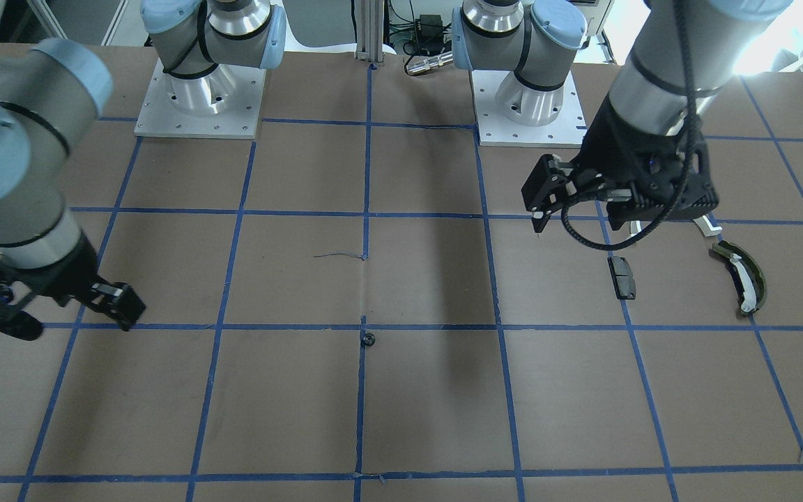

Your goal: Place bearing gear from tray to pile

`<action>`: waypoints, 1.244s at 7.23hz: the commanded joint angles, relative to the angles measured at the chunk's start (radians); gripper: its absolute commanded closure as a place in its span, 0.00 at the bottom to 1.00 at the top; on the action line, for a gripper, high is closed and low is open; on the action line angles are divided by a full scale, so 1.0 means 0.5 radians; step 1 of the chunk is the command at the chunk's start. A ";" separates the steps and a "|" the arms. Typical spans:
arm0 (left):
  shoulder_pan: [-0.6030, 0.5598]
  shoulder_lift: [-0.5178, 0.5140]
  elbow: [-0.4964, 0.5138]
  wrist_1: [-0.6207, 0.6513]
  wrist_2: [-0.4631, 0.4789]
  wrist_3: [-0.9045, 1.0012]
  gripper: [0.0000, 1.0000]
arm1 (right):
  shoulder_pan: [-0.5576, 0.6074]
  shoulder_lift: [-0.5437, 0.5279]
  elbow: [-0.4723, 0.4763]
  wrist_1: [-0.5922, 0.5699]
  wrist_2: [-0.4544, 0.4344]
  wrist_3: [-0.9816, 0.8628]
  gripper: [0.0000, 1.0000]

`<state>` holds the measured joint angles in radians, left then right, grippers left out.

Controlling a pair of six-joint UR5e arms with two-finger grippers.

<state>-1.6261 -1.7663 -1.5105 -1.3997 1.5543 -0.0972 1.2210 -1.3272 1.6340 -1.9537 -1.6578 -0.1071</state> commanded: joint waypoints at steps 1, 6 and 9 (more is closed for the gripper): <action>-0.220 -0.148 -0.431 0.704 0.002 -0.231 0.00 | -0.574 0.098 0.006 -0.013 0.045 -0.887 0.00; -0.496 -0.562 -0.450 1.210 -0.114 -0.691 0.00 | -1.113 0.580 -0.016 -0.535 0.284 -1.877 0.00; -0.573 -0.756 -0.357 1.232 -0.093 -0.771 0.01 | -1.123 0.654 -0.016 -0.538 0.202 -1.906 0.03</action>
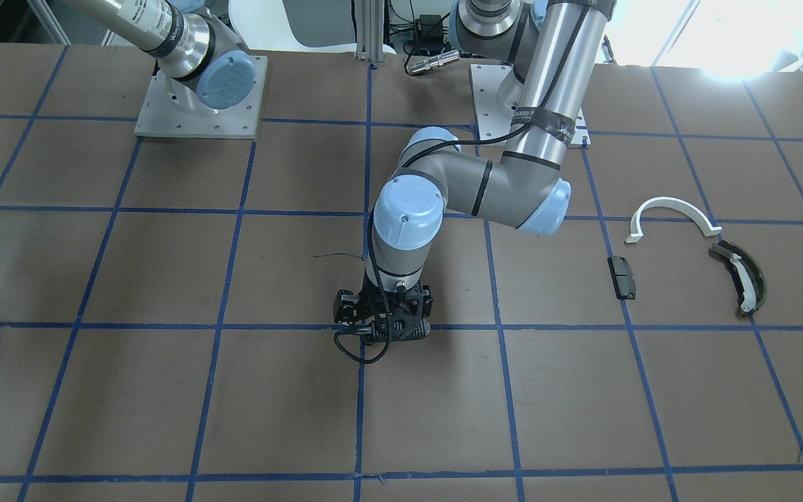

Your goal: Place bearing gear from tray to pile

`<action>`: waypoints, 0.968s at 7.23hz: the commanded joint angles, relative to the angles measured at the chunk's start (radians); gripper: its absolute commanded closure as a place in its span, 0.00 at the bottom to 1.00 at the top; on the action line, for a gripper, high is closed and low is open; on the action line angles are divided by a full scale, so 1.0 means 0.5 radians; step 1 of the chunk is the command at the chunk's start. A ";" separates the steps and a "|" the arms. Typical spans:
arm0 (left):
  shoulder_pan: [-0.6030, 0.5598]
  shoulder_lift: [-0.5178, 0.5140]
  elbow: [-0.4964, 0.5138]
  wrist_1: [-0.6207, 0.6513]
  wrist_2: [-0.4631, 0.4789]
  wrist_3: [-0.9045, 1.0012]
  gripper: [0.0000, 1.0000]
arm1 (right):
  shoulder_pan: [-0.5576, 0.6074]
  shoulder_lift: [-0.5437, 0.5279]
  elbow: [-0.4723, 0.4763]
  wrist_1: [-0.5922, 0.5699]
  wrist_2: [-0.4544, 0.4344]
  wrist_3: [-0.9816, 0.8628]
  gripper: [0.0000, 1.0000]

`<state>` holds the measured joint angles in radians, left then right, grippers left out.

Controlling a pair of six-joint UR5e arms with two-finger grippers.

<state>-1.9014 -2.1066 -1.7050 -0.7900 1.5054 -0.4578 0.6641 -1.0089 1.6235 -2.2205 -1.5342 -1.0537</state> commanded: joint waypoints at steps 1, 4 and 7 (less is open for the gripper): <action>-0.032 -0.155 0.102 0.082 -0.010 -0.194 0.11 | -0.021 0.017 0.008 -0.001 -0.122 -0.019 0.11; -0.103 -0.195 0.130 0.068 0.069 -0.149 0.19 | -0.043 0.048 0.008 0.008 -0.128 -0.053 0.19; -0.106 -0.180 0.112 0.000 0.164 -0.030 0.44 | -0.043 0.054 0.008 0.014 -0.125 -0.046 0.19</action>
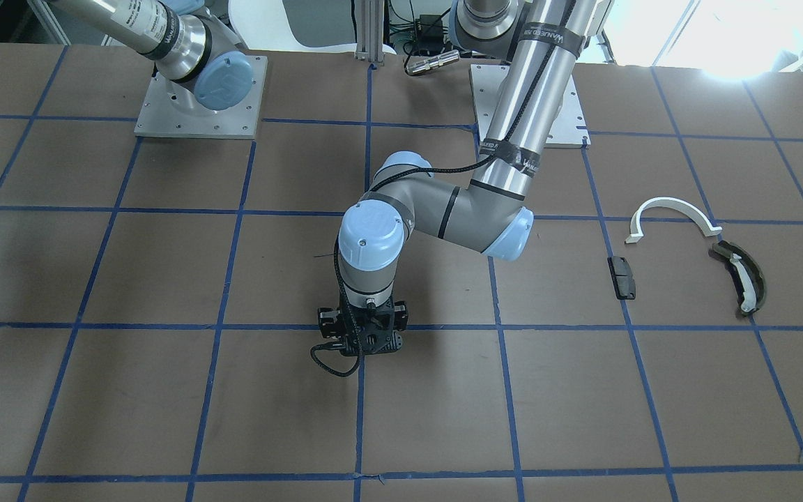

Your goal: Place bearing gear from tray to pile

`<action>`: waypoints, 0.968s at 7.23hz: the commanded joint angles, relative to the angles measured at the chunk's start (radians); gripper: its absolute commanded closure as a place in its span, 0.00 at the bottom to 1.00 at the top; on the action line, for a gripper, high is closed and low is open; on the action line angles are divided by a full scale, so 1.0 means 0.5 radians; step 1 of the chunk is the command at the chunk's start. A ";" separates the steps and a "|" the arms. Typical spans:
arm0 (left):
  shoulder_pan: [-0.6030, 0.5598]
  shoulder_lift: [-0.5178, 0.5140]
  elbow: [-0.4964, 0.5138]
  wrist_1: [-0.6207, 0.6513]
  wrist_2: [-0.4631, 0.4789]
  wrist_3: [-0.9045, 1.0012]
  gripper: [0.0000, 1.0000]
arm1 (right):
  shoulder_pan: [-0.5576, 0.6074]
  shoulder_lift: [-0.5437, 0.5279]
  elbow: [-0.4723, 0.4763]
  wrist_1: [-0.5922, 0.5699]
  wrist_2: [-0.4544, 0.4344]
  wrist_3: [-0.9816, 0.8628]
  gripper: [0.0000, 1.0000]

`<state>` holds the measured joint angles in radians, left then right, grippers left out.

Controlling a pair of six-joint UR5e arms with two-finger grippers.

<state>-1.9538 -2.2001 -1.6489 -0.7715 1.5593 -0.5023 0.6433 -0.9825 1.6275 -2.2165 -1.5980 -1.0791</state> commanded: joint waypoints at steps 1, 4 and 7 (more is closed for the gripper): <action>-0.001 0.013 0.000 -0.040 0.057 0.075 0.54 | -0.001 0.005 0.000 0.009 0.002 0.001 0.31; -0.001 0.044 -0.006 -0.095 0.060 0.118 0.90 | -0.001 0.002 0.000 0.018 -0.001 0.007 0.67; 0.005 0.062 0.015 -0.101 0.060 0.145 1.00 | -0.001 -0.038 -0.024 0.107 0.002 0.038 0.76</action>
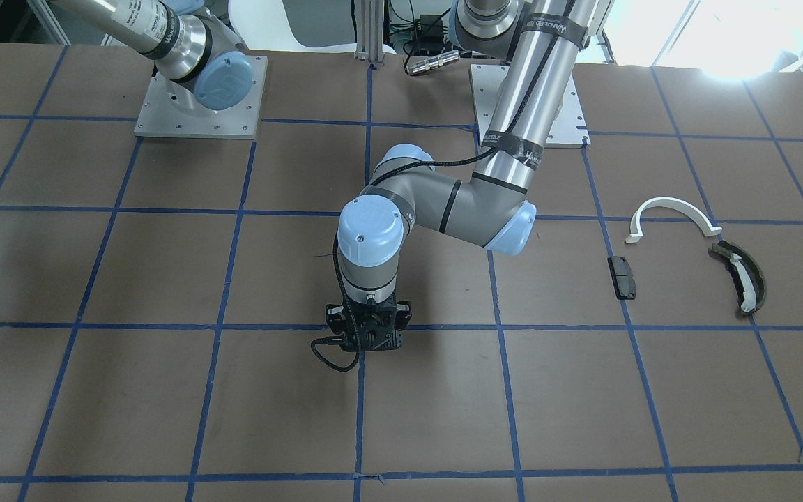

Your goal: Place bearing gear from tray to pile

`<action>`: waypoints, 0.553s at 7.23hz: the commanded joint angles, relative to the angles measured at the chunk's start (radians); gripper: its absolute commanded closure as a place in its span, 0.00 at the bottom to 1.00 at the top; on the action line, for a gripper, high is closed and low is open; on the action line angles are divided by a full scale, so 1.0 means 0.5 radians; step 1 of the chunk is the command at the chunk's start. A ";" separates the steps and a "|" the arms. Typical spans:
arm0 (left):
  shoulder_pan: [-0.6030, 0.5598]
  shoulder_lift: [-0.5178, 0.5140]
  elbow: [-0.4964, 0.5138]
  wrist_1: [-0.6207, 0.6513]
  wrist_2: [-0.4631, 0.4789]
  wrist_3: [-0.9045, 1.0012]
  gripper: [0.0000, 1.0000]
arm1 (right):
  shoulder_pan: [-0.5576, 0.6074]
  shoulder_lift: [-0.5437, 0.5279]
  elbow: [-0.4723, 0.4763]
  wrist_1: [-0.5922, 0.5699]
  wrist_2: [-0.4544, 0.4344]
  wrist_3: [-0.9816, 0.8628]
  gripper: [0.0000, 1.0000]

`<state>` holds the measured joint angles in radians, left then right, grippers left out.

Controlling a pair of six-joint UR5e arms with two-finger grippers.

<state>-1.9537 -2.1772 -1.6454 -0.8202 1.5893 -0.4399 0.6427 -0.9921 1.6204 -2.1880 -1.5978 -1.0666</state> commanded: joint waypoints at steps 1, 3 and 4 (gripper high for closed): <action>0.047 0.074 -0.004 -0.062 0.006 0.185 1.00 | 0.000 -0.056 -0.001 0.053 0.002 0.016 0.76; 0.359 0.304 -0.013 -0.377 0.012 0.430 1.00 | 0.046 -0.370 0.002 0.571 0.038 0.445 0.76; 0.522 0.408 -0.035 -0.442 0.030 0.684 1.00 | 0.219 -0.497 0.005 0.705 0.048 0.628 0.76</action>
<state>-1.7924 -2.0405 -1.6526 -0.9810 1.5967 -0.2293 0.6801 -1.1493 1.6203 -1.9526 -1.5834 -0.8831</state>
